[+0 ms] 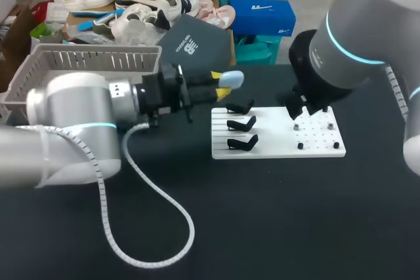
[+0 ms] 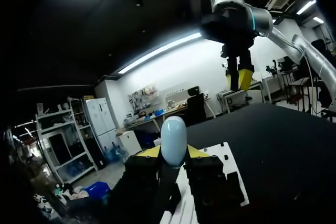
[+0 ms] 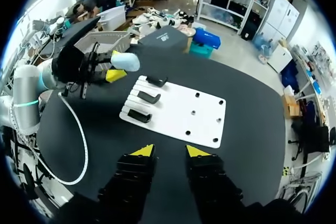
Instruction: Pick up each earbud case from the left stands, insert the matching earbuds, close the lid, and place the case in the box.
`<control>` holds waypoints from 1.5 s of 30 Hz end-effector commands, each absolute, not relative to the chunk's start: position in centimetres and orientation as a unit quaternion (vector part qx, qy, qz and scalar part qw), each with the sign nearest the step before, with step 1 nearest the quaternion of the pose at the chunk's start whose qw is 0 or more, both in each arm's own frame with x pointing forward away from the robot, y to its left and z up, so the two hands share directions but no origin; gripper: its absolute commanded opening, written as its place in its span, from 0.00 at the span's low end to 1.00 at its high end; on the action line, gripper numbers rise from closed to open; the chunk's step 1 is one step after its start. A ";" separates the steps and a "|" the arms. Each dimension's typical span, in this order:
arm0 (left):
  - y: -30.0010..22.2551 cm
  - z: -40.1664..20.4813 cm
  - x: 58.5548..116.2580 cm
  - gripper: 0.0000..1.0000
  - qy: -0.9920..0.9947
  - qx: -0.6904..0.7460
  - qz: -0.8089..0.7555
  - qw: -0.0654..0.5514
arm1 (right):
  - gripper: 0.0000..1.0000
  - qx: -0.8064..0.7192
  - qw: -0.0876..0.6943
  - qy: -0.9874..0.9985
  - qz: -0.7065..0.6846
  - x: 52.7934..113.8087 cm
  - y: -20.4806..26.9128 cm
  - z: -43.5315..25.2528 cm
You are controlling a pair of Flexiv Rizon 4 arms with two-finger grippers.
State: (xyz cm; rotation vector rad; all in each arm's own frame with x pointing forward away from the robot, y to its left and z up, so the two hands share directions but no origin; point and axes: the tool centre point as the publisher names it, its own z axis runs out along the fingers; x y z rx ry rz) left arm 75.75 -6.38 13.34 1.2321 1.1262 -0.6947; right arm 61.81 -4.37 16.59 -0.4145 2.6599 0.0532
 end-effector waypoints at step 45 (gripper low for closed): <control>16.1 6.0 88.8 0.00 0.712 0.412 -0.146 0.550 | 0.32 -0.088 0.189 0.977 0.033 64.5 -6.5 10.8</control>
